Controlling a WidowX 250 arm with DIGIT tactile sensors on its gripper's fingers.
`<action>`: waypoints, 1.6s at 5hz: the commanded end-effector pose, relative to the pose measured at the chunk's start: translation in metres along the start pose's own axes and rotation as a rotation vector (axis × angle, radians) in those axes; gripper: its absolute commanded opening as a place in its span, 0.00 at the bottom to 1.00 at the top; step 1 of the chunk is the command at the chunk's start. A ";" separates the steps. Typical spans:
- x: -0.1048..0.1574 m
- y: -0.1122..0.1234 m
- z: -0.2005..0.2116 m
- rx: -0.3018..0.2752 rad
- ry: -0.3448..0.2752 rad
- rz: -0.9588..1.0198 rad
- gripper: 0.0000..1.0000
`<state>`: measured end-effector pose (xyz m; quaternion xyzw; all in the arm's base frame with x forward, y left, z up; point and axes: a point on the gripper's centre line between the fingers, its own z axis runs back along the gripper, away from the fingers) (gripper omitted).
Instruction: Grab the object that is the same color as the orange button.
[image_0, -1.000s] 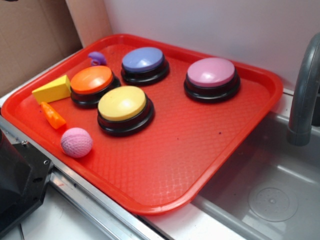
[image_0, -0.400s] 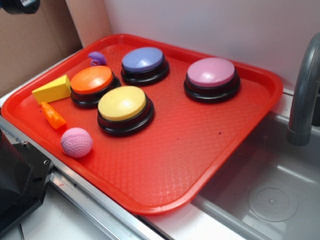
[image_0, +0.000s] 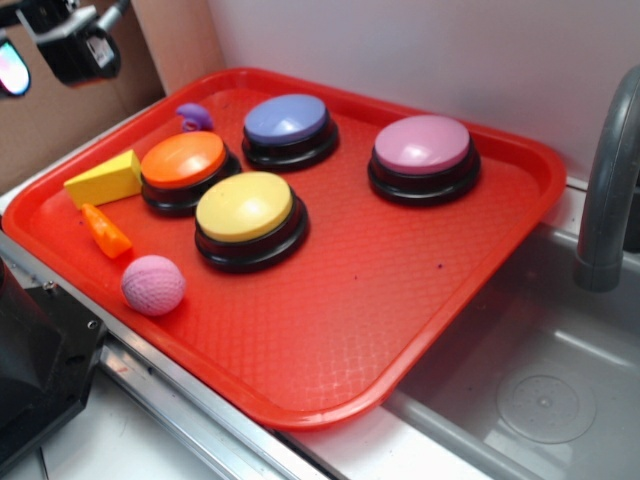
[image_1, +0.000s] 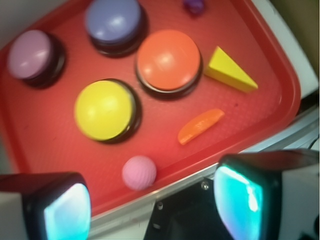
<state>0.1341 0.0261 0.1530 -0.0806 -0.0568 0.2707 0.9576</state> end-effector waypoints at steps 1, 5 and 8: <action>0.006 0.022 -0.032 0.030 -0.093 0.137 1.00; 0.025 0.050 -0.094 0.093 -0.147 0.214 1.00; 0.023 0.064 -0.120 0.050 -0.087 0.254 1.00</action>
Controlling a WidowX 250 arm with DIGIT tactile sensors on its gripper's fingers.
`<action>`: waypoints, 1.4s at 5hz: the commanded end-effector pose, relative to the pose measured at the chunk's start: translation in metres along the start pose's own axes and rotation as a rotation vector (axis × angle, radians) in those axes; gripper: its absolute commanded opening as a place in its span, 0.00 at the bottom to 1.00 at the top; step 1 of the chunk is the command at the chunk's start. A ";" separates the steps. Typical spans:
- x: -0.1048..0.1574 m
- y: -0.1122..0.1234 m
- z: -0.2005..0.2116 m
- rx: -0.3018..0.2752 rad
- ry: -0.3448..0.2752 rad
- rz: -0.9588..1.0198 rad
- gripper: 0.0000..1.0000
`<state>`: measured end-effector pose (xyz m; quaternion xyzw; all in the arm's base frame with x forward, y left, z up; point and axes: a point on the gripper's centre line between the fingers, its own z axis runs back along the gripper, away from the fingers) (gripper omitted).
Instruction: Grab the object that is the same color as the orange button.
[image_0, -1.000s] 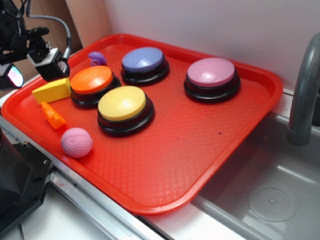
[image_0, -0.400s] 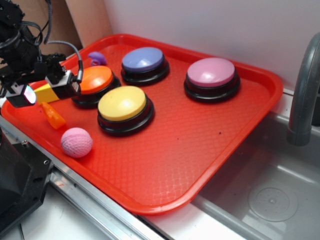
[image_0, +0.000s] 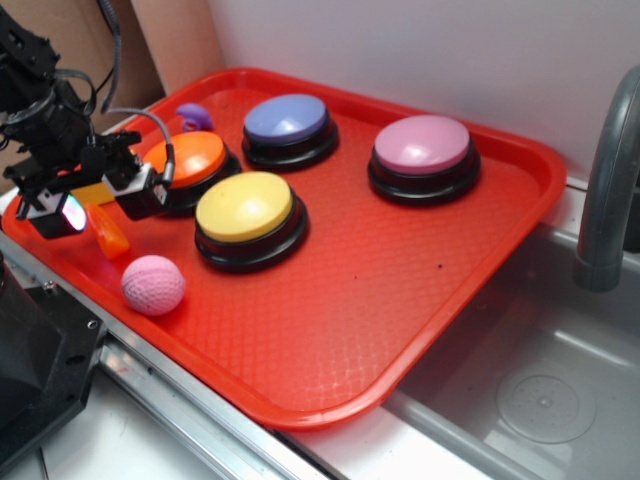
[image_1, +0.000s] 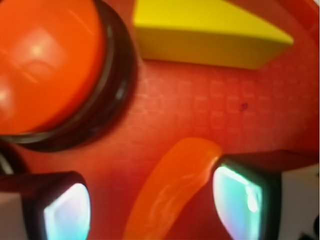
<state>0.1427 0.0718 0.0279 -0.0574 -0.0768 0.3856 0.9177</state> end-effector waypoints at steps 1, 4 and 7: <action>0.000 0.008 -0.005 0.010 -0.009 0.016 1.00; 0.000 0.003 -0.011 0.073 -0.072 0.049 0.00; 0.000 -0.043 0.046 0.039 -0.132 -0.002 0.00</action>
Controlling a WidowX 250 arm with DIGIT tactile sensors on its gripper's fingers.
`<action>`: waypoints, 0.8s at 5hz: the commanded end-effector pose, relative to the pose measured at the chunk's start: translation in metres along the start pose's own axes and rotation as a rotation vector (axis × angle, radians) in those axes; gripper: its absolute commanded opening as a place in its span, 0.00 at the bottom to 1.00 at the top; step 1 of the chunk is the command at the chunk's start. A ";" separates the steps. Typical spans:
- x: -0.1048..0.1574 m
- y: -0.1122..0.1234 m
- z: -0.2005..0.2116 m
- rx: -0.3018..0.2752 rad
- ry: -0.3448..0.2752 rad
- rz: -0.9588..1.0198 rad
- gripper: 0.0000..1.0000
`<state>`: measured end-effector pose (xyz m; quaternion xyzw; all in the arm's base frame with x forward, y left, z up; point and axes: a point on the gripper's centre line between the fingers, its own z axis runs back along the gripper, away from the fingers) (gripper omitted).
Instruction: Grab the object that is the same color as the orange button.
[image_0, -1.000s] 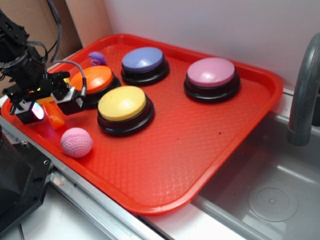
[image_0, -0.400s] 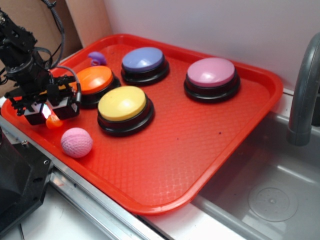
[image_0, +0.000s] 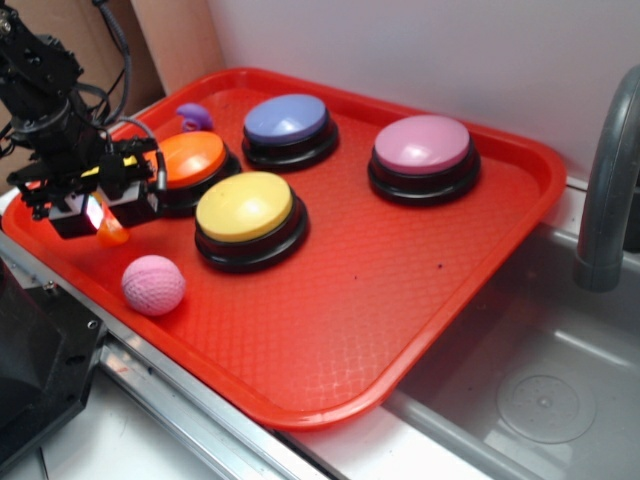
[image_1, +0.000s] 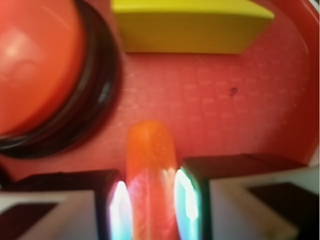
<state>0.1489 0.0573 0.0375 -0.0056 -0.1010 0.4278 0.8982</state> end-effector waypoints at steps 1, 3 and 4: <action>-0.005 -0.053 0.071 -0.064 0.005 -0.231 0.00; -0.037 -0.100 0.118 -0.078 0.070 -0.471 0.00; -0.040 -0.103 0.122 -0.060 0.088 -0.534 0.00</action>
